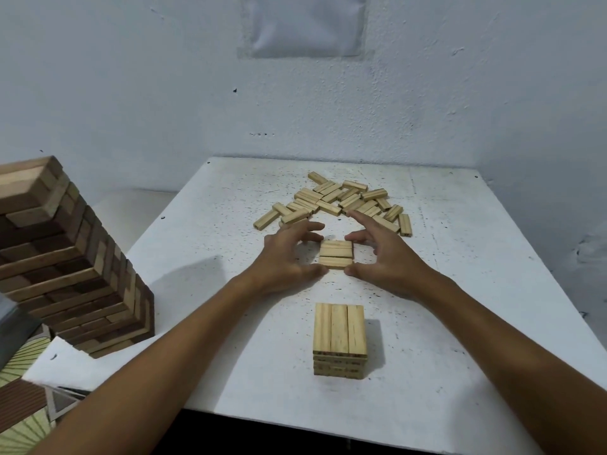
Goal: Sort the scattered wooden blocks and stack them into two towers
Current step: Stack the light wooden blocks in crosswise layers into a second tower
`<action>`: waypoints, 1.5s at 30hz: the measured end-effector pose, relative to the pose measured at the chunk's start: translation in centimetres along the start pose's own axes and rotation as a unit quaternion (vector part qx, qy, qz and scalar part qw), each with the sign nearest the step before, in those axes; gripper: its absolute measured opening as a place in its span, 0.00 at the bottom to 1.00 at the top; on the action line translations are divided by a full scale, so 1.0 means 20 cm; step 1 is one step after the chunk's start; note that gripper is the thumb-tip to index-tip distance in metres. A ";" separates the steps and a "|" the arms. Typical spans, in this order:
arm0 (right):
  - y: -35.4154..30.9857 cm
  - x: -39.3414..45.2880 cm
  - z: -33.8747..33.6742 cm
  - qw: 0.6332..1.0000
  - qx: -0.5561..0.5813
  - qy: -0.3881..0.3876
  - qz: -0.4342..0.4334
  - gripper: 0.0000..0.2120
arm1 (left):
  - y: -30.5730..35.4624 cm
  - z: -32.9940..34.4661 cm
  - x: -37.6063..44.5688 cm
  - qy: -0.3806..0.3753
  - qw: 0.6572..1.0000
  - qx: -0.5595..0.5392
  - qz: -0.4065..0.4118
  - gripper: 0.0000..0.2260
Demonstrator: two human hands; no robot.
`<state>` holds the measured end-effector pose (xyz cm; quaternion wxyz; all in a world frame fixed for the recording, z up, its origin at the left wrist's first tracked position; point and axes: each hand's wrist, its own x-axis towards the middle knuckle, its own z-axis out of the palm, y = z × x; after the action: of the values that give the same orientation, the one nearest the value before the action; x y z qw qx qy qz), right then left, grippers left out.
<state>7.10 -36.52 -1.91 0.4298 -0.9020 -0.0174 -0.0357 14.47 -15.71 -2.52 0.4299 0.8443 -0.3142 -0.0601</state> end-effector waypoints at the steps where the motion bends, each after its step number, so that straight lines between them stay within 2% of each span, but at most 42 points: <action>1: 0.00 0.00 0.00 1.000 -0.001 0.001 0.000 0.48 | 0.00 0.00 0.00 0.000 1.000 0.000 0.002 0.31; 16: 0.02 0.01 0.00 1.000 0.012 0.005 0.005 0.47 | -0.02 0.00 0.01 0.004 0.999 0.036 0.006 0.30; 27: 0.01 0.00 0.01 1.000 0.008 0.022 -0.005 0.44 | 0.00 0.00 0.01 -0.001 1.000 0.014 0.017 0.29; 38: -0.26 -0.18 -0.12 0.993 0.042 0.082 -0.075 0.39 | 0.26 -0.18 -0.15 0.030 0.997 -0.025 0.067 0.25; 45: -0.38 -0.42 -0.09 0.993 0.054 0.063 -0.090 0.36 | 0.37 -0.20 -0.40 0.031 0.994 -0.081 0.068 0.27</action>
<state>-1.92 -33.24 4.38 0.4728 -0.8685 -0.0731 -0.1302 6.02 -11.46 4.24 0.5095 0.7850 -0.3512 -0.0299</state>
